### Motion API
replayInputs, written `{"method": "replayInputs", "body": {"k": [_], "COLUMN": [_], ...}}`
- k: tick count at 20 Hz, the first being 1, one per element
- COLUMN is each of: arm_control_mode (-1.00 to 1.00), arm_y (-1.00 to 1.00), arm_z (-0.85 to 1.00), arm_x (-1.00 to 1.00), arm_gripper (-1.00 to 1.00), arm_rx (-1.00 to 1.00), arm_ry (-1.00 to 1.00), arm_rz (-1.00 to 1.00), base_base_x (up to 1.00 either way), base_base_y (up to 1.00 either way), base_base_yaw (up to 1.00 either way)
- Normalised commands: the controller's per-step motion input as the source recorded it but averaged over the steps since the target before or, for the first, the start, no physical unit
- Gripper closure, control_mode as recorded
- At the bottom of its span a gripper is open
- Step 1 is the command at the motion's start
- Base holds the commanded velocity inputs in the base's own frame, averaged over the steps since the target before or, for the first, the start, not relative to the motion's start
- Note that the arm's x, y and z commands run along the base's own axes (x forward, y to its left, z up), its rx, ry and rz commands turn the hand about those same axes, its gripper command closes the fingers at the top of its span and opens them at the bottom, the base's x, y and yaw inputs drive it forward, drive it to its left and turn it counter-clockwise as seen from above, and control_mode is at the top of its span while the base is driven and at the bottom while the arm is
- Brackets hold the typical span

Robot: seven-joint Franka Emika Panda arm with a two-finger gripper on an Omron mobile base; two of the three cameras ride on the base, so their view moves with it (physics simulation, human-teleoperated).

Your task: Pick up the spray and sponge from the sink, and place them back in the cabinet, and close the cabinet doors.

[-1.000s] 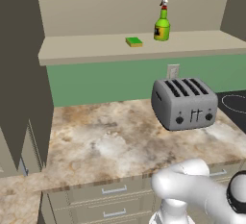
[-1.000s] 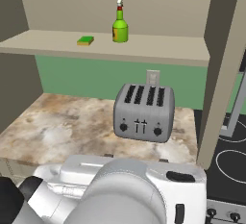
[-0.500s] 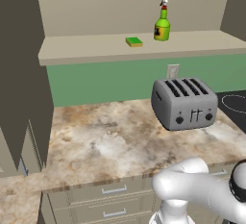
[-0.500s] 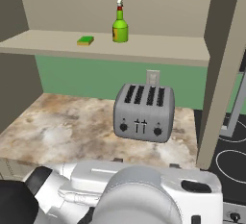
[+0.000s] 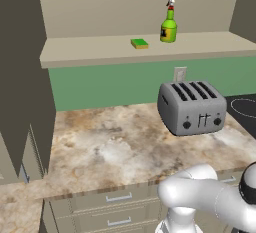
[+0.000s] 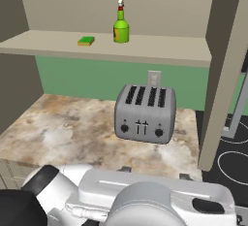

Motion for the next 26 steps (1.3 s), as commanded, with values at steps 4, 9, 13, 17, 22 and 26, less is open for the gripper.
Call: {"method": "replayInputs", "body": {"k": [4, 9, 13, 17, 22, 26], "arm_control_mode": [-1.0, -1.0, -1.0, -1.0, -1.0, -1.0], "arm_y": [-0.08, -0.07, -0.1, -0.21, -0.28, -0.34], "arm_z": [0.0, 0.0, 0.0, 0.0, 0.0, 0.0], "arm_x": [-0.04, -0.07, -0.08, -0.01, 0.0, 0.0], "arm_gripper": [-1.0, -1.0, -1.0, -1.0, -1.0, -1.0], "arm_rx": [0.0, 0.0, 0.0, 0.0, 0.0, 0.0], "arm_ry": [0.0, 0.0, 0.0, 0.0, 0.0, 0.0], "arm_rz": [0.0, 0.0, 0.0, 0.0, 0.0, 0.0], "base_base_x": [0.0, 0.0, 0.0, 0.0, 0.0, 0.0], "base_base_y": [0.0, 0.0, 0.0, 0.0, 0.0, 0.0], "base_base_yaw": [0.0, 0.0, 0.0, 0.0, 0.0, 0.0]}}
